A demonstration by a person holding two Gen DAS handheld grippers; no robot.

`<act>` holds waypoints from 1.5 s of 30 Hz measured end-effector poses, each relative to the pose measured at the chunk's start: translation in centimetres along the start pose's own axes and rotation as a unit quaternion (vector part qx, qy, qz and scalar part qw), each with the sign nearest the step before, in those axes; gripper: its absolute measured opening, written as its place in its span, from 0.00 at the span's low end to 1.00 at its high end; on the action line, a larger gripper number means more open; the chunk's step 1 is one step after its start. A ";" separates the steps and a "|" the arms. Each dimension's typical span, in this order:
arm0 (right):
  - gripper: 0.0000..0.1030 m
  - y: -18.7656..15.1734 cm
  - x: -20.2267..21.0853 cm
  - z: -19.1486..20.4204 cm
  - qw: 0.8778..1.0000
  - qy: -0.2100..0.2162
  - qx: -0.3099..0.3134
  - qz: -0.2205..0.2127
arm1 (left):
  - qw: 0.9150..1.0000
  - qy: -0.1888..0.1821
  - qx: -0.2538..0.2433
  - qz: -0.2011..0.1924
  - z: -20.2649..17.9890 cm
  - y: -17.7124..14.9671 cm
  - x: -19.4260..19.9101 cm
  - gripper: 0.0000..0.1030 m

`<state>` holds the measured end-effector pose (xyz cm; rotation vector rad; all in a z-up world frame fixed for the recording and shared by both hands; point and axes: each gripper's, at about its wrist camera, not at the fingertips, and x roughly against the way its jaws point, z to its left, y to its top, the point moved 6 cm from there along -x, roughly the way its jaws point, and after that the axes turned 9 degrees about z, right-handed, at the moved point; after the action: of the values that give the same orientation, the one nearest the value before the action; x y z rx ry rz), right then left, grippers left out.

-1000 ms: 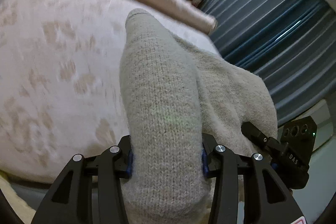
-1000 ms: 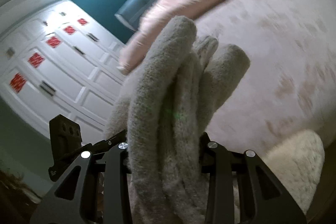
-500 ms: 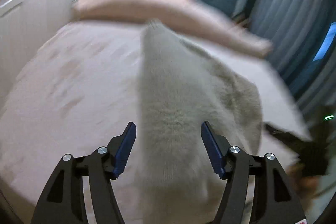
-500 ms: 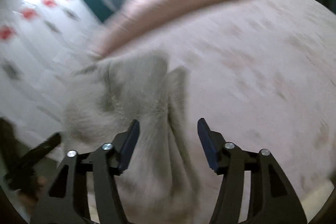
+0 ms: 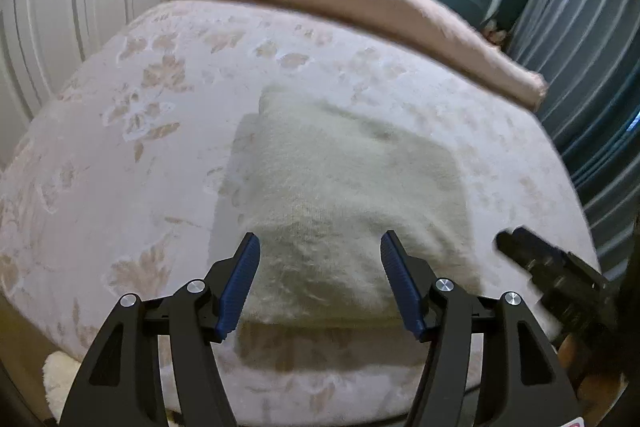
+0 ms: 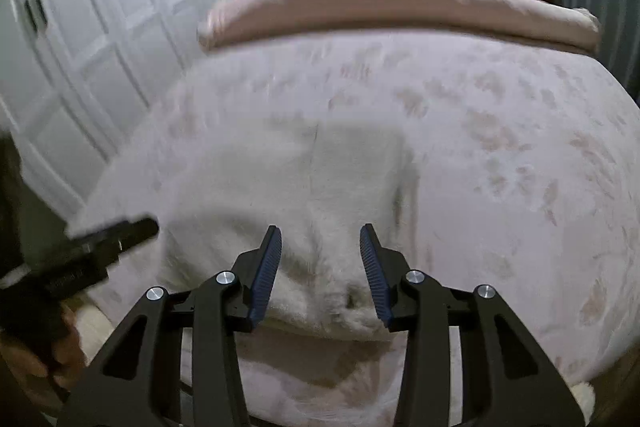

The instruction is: Fold small clothes

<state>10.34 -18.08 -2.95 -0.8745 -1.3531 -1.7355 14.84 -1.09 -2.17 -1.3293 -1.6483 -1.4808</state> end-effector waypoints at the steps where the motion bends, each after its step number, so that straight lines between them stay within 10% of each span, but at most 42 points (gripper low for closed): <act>1: 0.33 -0.6 -1.6 -0.3 1.000 -0.013 0.002 0.017 | 1.000 0.026 0.000 0.015 0.6 -0.3 -1.7 0.59; 4: 0.32 -3.9 -6.8 -2.6 0.995 -0.051 -0.013 0.083 | 0.996 0.064 0.007 0.059 2.4 -1.9 -5.3 0.64; 12: 0.34 -3.0 -2.6 -3.0 0.997 -0.004 -0.070 0.043 | 0.995 0.074 0.009 0.065 3.2 -3.7 -7.0 0.67; 16: 0.36 -3.1 -5.3 -3.1 0.994 -0.073 -0.038 0.069 | 0.995 0.079 0.008 0.067 3.0 -4.2 -7.0 0.69; 27: 0.45 0.6 -7.1 -5.0 0.989 0.013 -0.132 0.062 | 0.994 0.086 0.010 0.070 3.1 -4.0 -7.1 0.71; 34: 0.10 2.6 -4.4 -4.6 0.991 0.038 -0.129 0.004 | 0.994 0.084 0.013 0.071 3.1 -4.0 -6.9 0.72; 40: 0.13 0.7 -9.9 -5.9 0.992 -0.027 -0.101 0.067 | 0.994 0.081 0.010 0.072 2.4 -4.1 -7.2 0.72; 45: 0.15 1.9 -5.5 -5.0 0.993 -0.010 -0.116 0.027 | 0.994 0.086 0.009 0.067 2.6 -4.2 -6.4 0.72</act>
<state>14.30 -22.44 -7.89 -1.0487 -1.1433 -1.8707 13.88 -0.14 -10.09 -1.2401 -1.4317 -1.4545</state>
